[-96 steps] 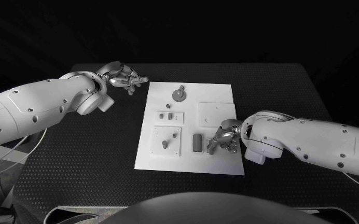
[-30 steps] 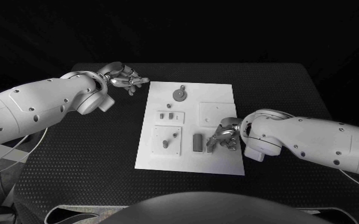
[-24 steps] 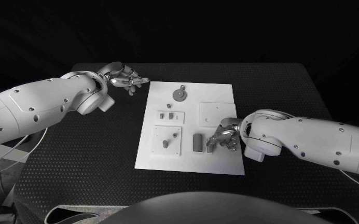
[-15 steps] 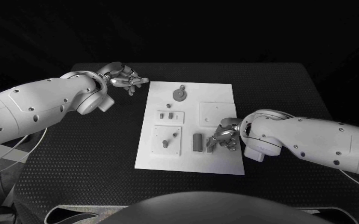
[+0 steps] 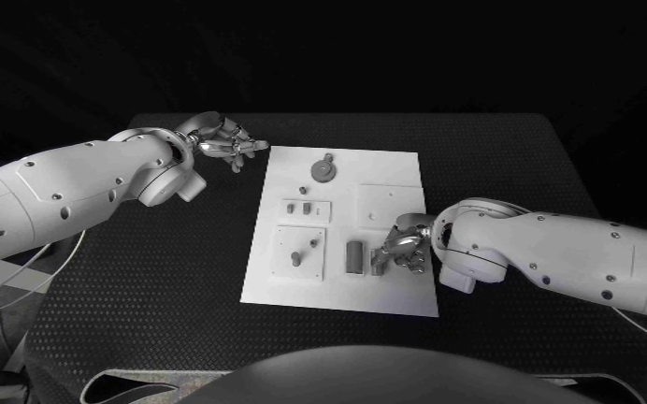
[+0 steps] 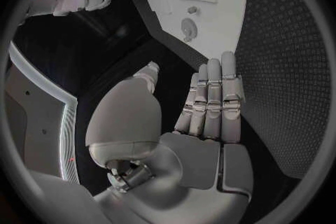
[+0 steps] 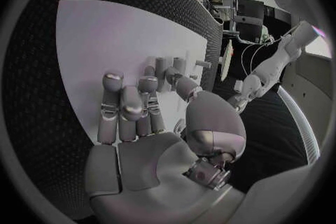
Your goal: Assemble the parts on the task board
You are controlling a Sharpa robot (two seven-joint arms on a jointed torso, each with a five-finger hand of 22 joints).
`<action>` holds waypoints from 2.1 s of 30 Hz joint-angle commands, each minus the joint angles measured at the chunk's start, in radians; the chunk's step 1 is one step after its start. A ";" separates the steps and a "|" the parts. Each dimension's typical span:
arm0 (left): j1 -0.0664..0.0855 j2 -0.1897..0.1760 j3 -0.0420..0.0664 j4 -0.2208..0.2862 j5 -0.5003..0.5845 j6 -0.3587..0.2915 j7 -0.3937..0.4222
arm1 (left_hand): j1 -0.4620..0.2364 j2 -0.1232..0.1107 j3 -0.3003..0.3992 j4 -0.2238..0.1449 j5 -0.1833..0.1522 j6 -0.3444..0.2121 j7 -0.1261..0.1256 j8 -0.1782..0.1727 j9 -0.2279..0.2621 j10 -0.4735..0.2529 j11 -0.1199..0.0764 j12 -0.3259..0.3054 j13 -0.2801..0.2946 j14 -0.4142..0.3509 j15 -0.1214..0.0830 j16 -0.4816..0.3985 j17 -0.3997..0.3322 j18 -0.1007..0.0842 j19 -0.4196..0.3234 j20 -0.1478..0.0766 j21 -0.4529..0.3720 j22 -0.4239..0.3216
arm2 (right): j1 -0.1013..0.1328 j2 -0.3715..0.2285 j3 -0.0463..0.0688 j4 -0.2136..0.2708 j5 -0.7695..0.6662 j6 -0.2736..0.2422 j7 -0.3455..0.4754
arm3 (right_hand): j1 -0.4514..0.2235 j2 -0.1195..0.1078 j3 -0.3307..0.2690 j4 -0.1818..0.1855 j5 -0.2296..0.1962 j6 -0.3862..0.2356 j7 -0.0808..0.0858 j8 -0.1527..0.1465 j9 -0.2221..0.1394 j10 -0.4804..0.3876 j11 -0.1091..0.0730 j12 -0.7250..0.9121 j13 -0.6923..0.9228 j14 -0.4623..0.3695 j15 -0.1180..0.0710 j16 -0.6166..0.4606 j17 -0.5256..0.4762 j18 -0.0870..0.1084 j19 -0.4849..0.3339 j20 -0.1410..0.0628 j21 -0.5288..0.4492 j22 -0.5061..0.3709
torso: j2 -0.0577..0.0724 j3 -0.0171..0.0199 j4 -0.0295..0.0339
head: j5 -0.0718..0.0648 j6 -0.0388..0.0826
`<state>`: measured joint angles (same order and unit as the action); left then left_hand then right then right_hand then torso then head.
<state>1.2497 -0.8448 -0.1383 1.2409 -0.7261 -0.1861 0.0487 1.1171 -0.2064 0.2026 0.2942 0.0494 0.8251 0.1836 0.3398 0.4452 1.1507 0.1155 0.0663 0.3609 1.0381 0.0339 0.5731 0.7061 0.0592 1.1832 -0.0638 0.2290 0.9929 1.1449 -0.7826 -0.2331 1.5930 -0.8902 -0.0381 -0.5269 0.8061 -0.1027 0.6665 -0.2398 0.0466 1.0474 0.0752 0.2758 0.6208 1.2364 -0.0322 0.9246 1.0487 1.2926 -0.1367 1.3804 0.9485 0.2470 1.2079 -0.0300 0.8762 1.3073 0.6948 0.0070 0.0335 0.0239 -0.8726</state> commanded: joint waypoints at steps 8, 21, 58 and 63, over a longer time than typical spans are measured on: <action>0.001 0.001 0.000 0.001 -0.004 0.013 0.004 | 0.000 0.008 -0.009 0.001 0.000 0.000 -0.004 -0.002 -0.001 0.000 0.000 0.003 -0.001 0.005 -0.001 -0.006 0.002 0.064 0.006 -0.001 -0.007 -0.002 | -0.001 0.001 0.001 0.009 -0.003 0.010 0.033 | -0.007 -0.032 -0.005 0.012 0.002 -0.003 0.004 0.000 0.000 -0.007 0.000 -0.003 -0.003 -0.002 0.000 -0.006 -0.002 0.015 0.001 -0.004 -0.008 0.009 | 0.000 0.0001 -0.0006 | 0.001 0.000; 0.001 0.001 0.000 0.001 -0.006 0.014 0.002 | 0.001 0.008 -0.010 0.001 0.000 0.000 -0.004 -0.002 -0.002 0.000 0.000 0.003 -0.001 0.005 -0.001 -0.006 0.002 0.064 0.007 -0.001 -0.007 -0.002 | -0.001 -0.004 0.001 0.007 -0.003 0.002 0.038 | -0.028 -0.078 0.010 0.083 0.002 -0.003 0.004 0.001 0.000 -0.007 -0.001 -0.002 -0.005 -0.002 -0.001 -0.007 -0.003 0.015 0.005 -0.006 -0.012 0.009 | 0.000 -0.0001 -0.0001 | 0.000 0.000; 0.001 -0.002 0.000 0.004 -0.007 0.017 -0.001 | 0.002 0.011 -0.013 0.001 0.000 0.001 -0.004 -0.002 -0.002 0.000 0.000 0.003 -0.001 0.006 -0.001 -0.008 0.003 0.064 0.007 -0.001 -0.008 -0.002 | -0.010 -0.026 0.001 0.045 -0.239 0.100 0.047 | 0.021 -0.132 0.010 0.102 0.002 0.030 -0.009 0.024 0.013 0.011 -0.012 0.010 -0.003 0.023 -0.010 0.020 0.043 0.015 0.019 -0.010 -0.002 0.016 | 0.000 0.0002 -0.0004 | -0.001 0.000; 0.001 -0.002 0.000 0.004 -0.008 0.018 -0.001 | 0.002 0.011 -0.013 0.001 0.000 0.001 -0.004 -0.002 -0.002 0.000 0.000 0.003 -0.001 0.006 -0.001 -0.008 0.003 0.064 0.007 -0.001 -0.008 -0.002 | -0.012 -0.019 0.001 0.043 -0.240 0.098 0.042 | 0.018 -0.130 0.009 0.108 0.002 0.030 -0.009 0.024 0.014 0.011 -0.013 0.010 -0.003 0.024 -0.010 0.021 0.044 0.015 0.019 -0.010 -0.002 0.016 | 0.000 0.0000 0.0000 | -0.001 0.000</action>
<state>1.2497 -0.8477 -0.1387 1.2423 -0.7313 -0.1797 0.0428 1.1171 -0.2064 0.1954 0.2959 0.0494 0.8251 0.1836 0.3398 0.4437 1.1507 0.1155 0.0663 0.3609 1.0381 0.0340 0.5693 0.7081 0.0593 1.1867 -0.0642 0.2254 0.9919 1.1346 -0.8031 -0.2322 1.6365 -1.1105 0.0448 -0.4837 0.8309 -0.2359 0.6750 -0.1395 0.0465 1.0715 0.0658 0.2962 0.6333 1.2439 -0.0395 0.9284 1.0452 1.3166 -0.1427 1.3975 0.9916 0.2471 1.2241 -0.0353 0.8693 1.3073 0.6949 0.0069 0.0332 0.0227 -0.8727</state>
